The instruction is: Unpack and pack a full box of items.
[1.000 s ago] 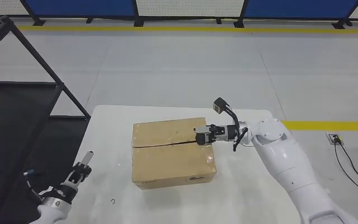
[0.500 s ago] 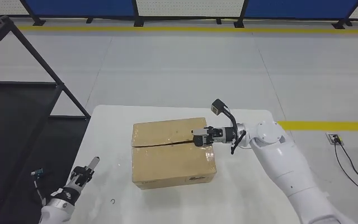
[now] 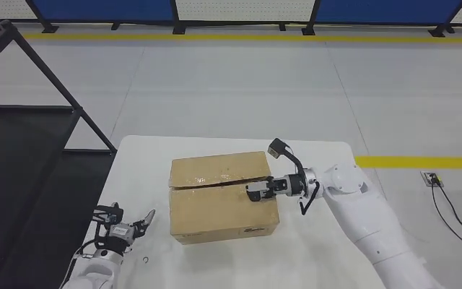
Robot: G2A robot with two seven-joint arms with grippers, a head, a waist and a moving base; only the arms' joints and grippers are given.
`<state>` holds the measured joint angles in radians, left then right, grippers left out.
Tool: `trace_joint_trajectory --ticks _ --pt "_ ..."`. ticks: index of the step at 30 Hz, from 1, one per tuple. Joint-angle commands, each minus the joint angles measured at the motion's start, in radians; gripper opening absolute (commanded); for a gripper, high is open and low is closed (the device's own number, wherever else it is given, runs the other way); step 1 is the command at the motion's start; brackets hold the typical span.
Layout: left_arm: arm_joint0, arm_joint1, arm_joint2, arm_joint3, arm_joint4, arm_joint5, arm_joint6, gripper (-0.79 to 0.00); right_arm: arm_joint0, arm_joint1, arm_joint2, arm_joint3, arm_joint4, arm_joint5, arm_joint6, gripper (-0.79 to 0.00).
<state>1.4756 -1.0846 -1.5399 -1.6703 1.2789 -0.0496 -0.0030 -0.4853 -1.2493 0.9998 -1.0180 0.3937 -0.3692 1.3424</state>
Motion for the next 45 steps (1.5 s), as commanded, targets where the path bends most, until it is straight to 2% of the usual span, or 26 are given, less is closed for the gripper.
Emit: trace_joint_trajectory --ticks 1,13,15,22,25,29,32,45 --pt "-0.019 -0.002 0.023 0.037 0.051 -0.006 0.03 0.0 -0.006 0.002 -0.001 -0.01 -0.009 -0.002 -0.002 0.0" --pt "-0.024 -0.004 0.034 0.048 0.061 -0.009 0.02 0.0 -0.006 0.006 0.0 -0.024 -0.046 0.001 -0.017 0.0" --pt "-0.036 -0.005 0.04 0.057 0.079 -0.012 0.017 0.0 -0.02 0.006 0.004 -0.041 -0.041 0.003 -0.048 0.0" --pt "-0.047 -0.014 0.073 0.089 0.151 0.052 0.066 0.0 -0.047 0.013 0.047 -0.075 0.017 -0.013 -0.098 0.0" --pt "-0.047 -0.017 0.073 0.09 0.159 0.073 0.086 0.0 -0.04 0.016 0.057 -0.064 0.016 0.018 -0.118 0.0" --pt "-0.042 -0.017 0.081 0.094 0.241 0.088 0.103 0.0 -0.016 0.012 0.048 -0.021 0.012 0.079 -0.133 0.0" --pt "-0.045 -0.017 0.101 0.106 0.349 0.108 0.1 0.0 0.0 0.008 0.04 0.011 0.023 0.079 -0.128 0.0" --pt "-0.151 -0.031 0.184 0.203 0.483 0.067 0.069 0.0 0.025 -0.002 0.028 0.079 0.056 0.042 -0.109 0.0"
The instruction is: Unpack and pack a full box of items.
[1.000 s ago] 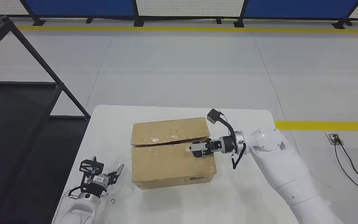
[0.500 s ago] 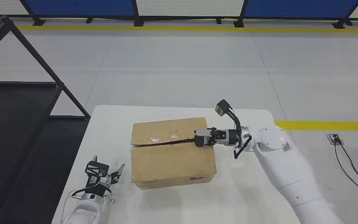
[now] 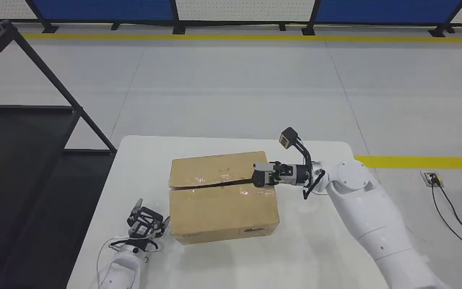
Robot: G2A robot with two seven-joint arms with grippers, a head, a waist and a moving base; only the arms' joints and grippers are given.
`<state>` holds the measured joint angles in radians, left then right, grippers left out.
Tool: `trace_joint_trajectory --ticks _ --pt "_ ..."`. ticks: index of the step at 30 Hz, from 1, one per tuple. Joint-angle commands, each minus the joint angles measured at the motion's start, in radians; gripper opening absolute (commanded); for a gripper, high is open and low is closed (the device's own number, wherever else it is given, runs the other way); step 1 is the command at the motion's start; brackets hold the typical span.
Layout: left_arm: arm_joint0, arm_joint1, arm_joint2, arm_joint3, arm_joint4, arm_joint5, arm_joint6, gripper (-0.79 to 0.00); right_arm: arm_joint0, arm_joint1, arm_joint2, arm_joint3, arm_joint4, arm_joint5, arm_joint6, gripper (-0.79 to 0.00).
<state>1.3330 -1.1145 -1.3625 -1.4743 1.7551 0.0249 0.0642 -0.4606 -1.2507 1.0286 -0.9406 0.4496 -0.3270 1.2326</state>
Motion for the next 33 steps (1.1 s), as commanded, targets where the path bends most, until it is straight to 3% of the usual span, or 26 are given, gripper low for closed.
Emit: trace_joint_trajectory --ticks 1,17,25,33 --pt "-0.015 -0.002 0.011 0.013 0.01 -0.009 0.003 0.0 0.001 0.0 -0.001 0.002 0.001 -0.001 0.001 0.0" --pt "-0.099 -0.03 0.054 0.117 -0.056 0.003 0.023 0.0 0.001 0.0 -0.003 -0.015 -0.015 0.003 -0.001 0.0" --pt "-0.104 -0.039 0.014 0.123 -0.162 0.044 0.048 0.0 -0.006 0.002 -0.001 -0.025 -0.017 0.005 0.002 0.0" --pt "-0.063 -0.038 -0.06 0.089 -0.241 0.064 0.075 0.0 -0.004 0.002 -0.002 -0.028 -0.016 0.008 0.012 0.0"
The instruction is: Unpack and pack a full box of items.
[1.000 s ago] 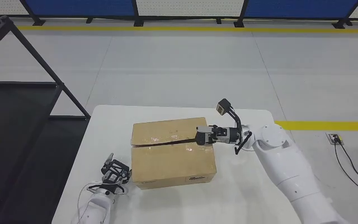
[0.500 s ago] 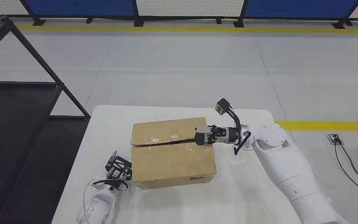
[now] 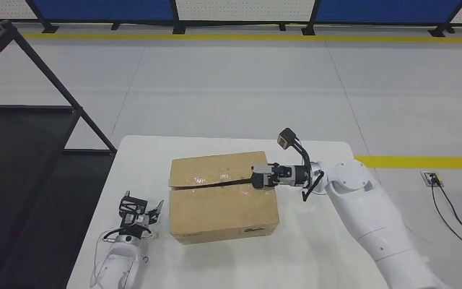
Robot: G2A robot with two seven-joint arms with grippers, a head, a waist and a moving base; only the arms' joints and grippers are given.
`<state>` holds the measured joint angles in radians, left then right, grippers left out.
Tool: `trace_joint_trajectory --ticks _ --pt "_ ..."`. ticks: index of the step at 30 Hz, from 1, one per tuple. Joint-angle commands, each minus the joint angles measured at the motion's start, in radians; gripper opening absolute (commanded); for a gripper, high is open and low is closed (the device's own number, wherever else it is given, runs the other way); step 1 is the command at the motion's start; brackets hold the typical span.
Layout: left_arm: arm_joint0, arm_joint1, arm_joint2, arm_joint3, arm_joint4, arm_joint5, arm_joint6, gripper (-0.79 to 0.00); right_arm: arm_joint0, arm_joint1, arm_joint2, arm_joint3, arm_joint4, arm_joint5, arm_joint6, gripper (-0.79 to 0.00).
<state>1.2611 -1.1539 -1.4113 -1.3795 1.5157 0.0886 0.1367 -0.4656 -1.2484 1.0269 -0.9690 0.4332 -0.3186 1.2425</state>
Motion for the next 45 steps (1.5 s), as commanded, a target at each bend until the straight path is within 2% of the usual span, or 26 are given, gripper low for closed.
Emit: trace_joint_trajectory --ticks 1,6,9,14,20,24,37,45 --pt "0.017 0.002 -0.018 -0.013 -0.006 -0.009 0.004 0.0 0.002 -0.001 -0.001 0.001 0.001 0.0 0.003 0.0" --pt "0.072 0.016 -0.027 -0.053 0.076 -0.158 0.056 0.0 0.006 -0.002 -0.005 0.006 0.003 -0.002 0.007 0.0" --pt "0.085 0.02 -0.023 -0.062 0.136 -0.165 0.057 0.0 0.009 -0.003 -0.007 0.009 0.006 -0.004 0.01 0.0" --pt "0.063 0.016 0.0 -0.056 0.16 -0.172 0.025 0.0 0.012 -0.004 -0.009 0.016 0.008 -0.006 0.01 0.0" --pt "0.005 0.003 0.036 -0.007 0.148 -0.138 -0.019 0.0 0.014 -0.005 -0.01 0.02 0.01 -0.005 0.011 0.0" --pt "-0.03 -0.01 0.056 0.031 0.134 -0.057 -0.026 0.0 0.016 -0.005 -0.011 0.018 0.008 -0.006 0.014 0.0" --pt "-0.023 -0.039 0.03 0.041 -0.051 0.102 0.08 0.0 0.029 -0.009 -0.021 0.017 0.008 -0.002 0.017 0.0" --pt "-0.043 -0.049 0.051 0.05 -0.069 0.063 0.078 0.0 0.037 -0.013 -0.026 0.037 0.013 -0.003 0.022 0.0"
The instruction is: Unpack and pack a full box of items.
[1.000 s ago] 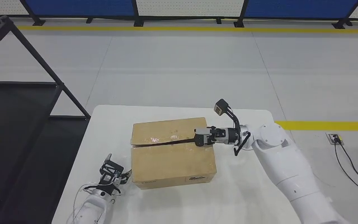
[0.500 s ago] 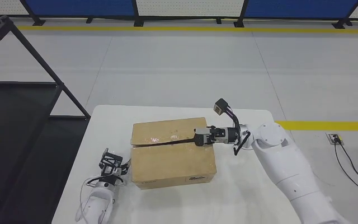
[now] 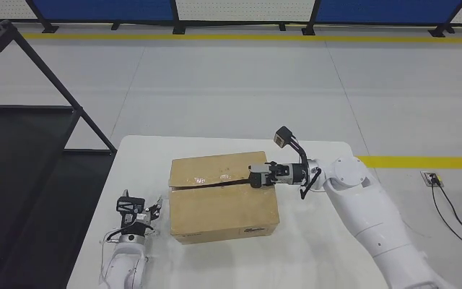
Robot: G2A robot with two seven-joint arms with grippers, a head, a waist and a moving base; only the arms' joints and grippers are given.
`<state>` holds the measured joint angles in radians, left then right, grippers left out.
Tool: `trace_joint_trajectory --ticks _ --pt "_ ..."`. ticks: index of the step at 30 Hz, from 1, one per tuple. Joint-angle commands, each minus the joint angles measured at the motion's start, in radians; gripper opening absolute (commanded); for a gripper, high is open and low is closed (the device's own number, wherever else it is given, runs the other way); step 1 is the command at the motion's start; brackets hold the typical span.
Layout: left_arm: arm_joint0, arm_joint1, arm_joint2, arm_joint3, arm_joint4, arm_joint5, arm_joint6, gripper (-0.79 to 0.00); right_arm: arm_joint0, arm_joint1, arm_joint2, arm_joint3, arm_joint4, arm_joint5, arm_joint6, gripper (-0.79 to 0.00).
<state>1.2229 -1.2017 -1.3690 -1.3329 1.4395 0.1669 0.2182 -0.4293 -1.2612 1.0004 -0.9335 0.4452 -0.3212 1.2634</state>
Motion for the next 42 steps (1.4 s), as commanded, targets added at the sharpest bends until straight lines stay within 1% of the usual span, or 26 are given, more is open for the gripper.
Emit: trace_joint_trajectory --ticks 1,3,8,11,16,18,21,24,29,32,35,42 --pt "-0.006 -0.001 0.017 0.008 0.03 -0.03 0.001 0.0 0.0 0.0 0.001 0.002 0.002 -0.001 0.001 0.0" --pt "-0.004 0.001 0.03 0.018 0.076 -0.053 0.015 0.0 0.0 0.0 0.002 0.001 0.002 -0.001 0.002 0.0" --pt "-0.006 -0.001 0.045 0.042 0.141 -0.052 0.0 0.0 -0.006 0.002 0.005 -0.006 0.002 -0.002 0.001 0.0" --pt "-0.018 -0.005 0.052 0.057 0.159 -0.022 -0.002 0.0 -0.008 0.002 0.006 -0.012 0.001 0.001 -0.001 0.0" --pt "-0.037 -0.012 0.069 0.081 0.174 -0.002 -0.002 0.0 -0.01 0.001 0.002 -0.021 -0.001 0.005 -0.001 0.0" --pt "-0.049 -0.015 0.075 0.102 0.208 0.03 -0.001 0.0 -0.01 0.001 0.002 -0.022 0.0 0.005 -0.001 0.0" --pt "-0.07 -0.022 0.091 0.125 0.196 0.019 -0.001 0.0 -0.01 0.001 0.002 -0.026 -0.004 0.006 -0.001 0.0" --pt "-0.093 -0.029 0.104 0.148 0.194 0.031 0.002 0.0 -0.011 0.002 0.002 -0.031 -0.007 0.009 0.0 0.0" --pt "-0.126 -0.042 0.12 0.178 0.189 0.084 0.014 0.0 -0.016 0.003 0.004 -0.042 -0.01 0.01 -0.001 0.0" --pt "-0.143 -0.05 0.116 0.191 0.167 0.123 0.023 0.0 -0.019 0.005 0.007 -0.049 -0.012 0.012 -0.001 0.0" --pt "-0.142 -0.053 0.095 0.183 0.127 0.141 0.049 0.0 -0.022 0.007 0.01 -0.054 -0.017 0.012 -0.001 0.0" --pt "-0.095 -0.049 0.019 0.102 0.046 0.144 0.105 0.0 -0.028 0.011 0.023 -0.06 -0.021 0.009 -0.019 0.0"
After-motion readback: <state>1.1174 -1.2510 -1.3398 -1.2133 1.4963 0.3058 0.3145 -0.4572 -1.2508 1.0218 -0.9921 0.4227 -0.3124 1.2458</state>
